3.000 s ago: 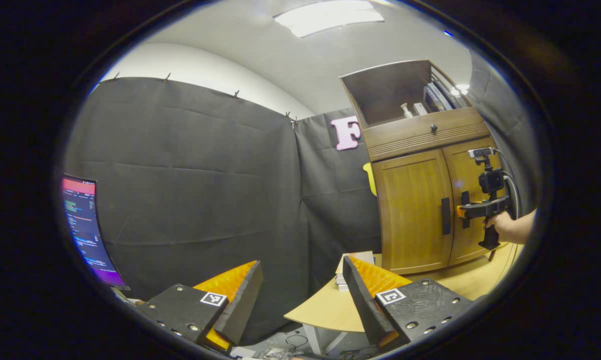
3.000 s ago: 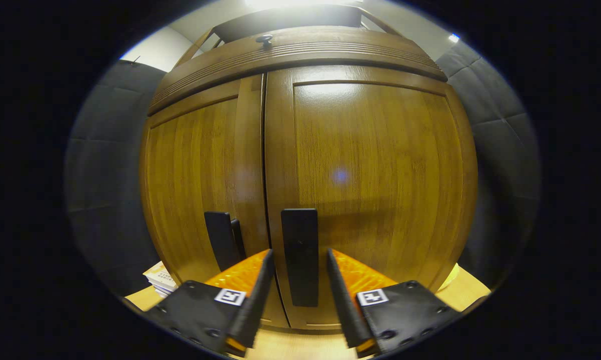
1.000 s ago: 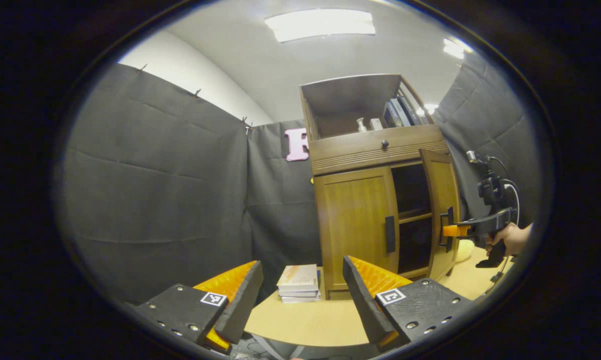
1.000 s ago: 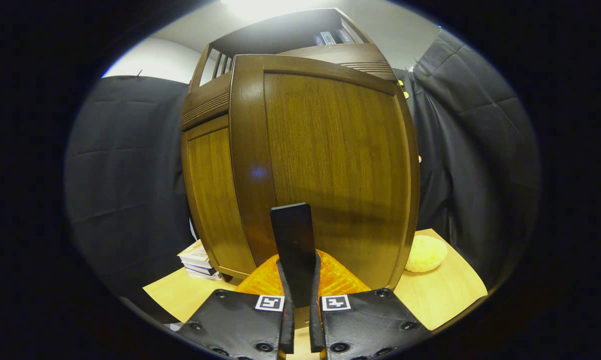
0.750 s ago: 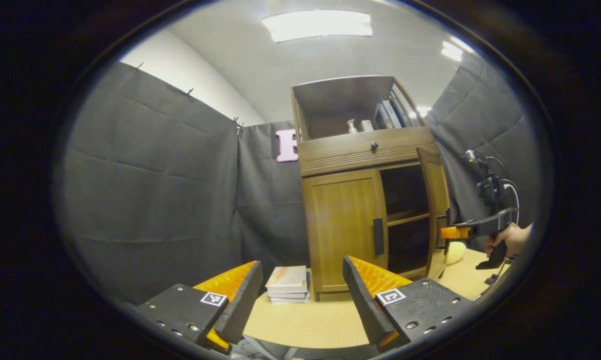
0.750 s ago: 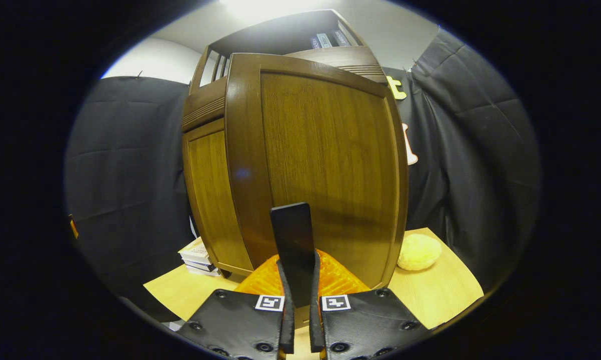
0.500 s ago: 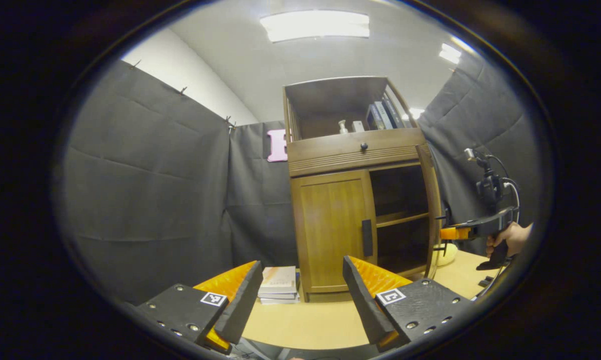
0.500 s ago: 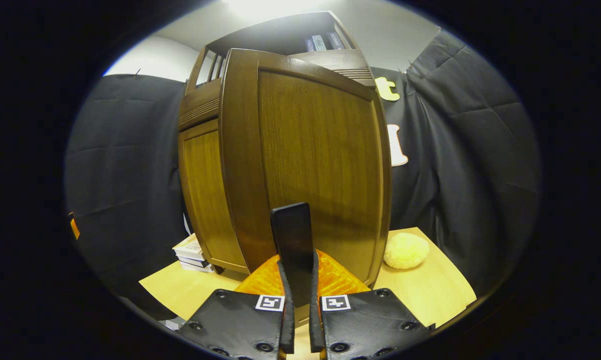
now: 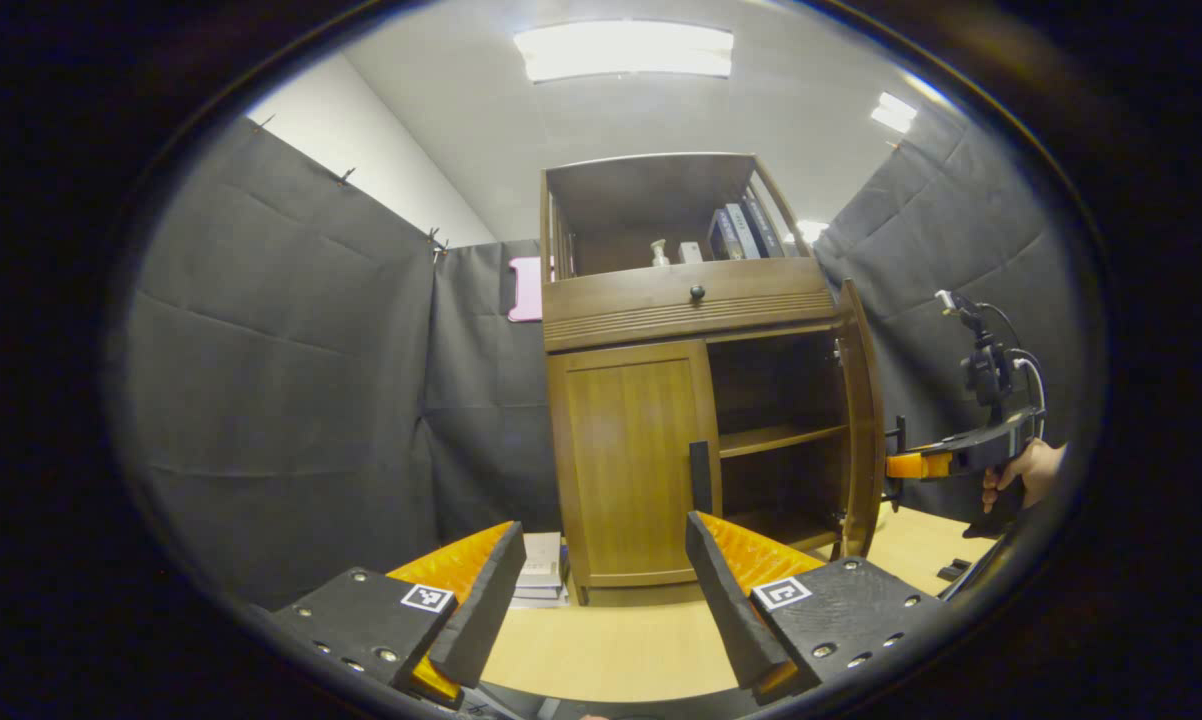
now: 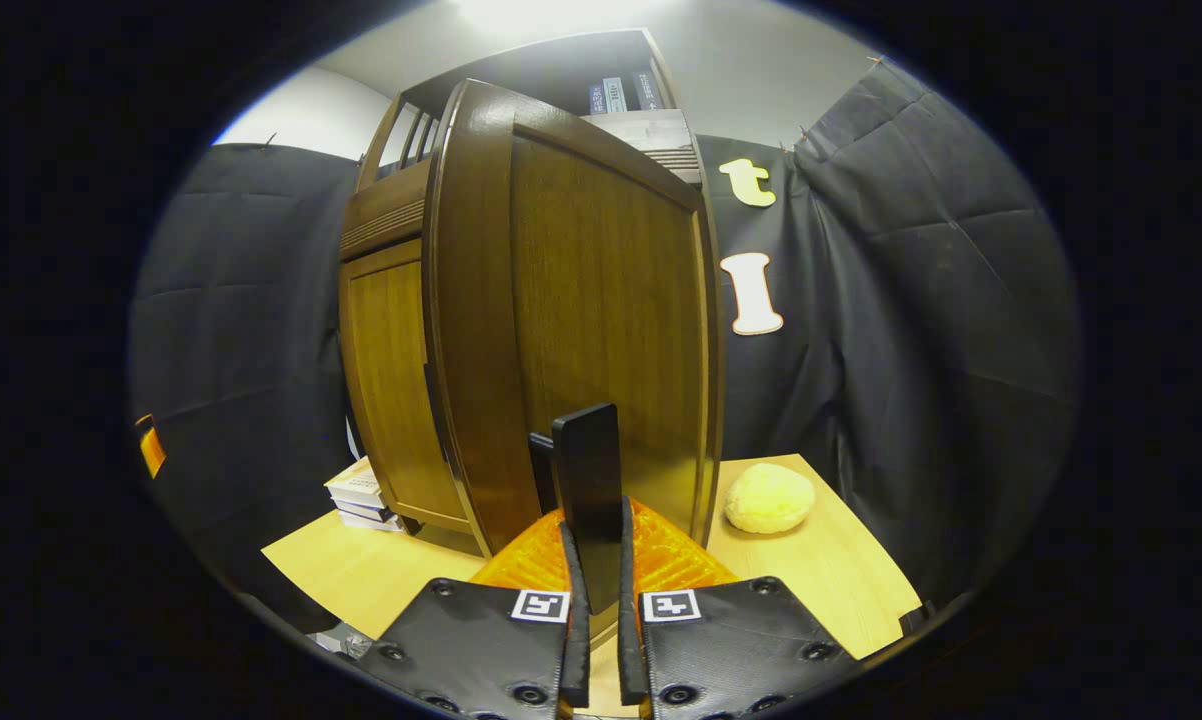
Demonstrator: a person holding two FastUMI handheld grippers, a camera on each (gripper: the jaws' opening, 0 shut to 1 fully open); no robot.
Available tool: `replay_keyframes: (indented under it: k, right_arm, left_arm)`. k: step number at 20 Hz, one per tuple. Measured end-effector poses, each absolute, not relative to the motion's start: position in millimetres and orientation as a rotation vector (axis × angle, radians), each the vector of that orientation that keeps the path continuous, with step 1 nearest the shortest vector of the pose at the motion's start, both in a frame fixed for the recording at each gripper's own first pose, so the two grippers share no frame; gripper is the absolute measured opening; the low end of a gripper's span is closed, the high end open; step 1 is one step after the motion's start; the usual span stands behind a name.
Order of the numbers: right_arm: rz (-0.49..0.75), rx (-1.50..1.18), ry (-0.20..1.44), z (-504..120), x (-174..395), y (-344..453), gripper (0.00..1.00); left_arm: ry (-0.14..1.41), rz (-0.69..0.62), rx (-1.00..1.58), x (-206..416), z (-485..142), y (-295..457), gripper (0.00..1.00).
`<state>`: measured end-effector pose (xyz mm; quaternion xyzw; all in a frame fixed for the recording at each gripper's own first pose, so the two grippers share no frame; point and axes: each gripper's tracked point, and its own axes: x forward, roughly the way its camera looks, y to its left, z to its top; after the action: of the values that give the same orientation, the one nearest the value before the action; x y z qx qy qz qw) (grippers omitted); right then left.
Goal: Open the right door of the double-door shoe cabinet with the right hand, and open the left door with the left hand.
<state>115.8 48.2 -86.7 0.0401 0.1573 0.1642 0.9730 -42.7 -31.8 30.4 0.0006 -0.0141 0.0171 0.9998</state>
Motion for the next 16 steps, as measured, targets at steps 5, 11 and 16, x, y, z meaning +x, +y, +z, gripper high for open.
replay_keyframes:
  k: [5,11,16]
  right_arm:
    - [0.297,0.075,0.321,-90,111,23,0.09]
    - [0.269,0.082,0.323,-91,109,-6,0.12]
    - [0.254,0.080,0.325,-92,110,-26,0.12]
  left_arm:
    - [-0.029,-0.003,0.001,-33,28,-54,0.94]
    - [-0.028,-0.034,0.001,-37,32,-74,0.94]
    - [-0.027,-0.058,0.010,-34,33,-89,0.94]
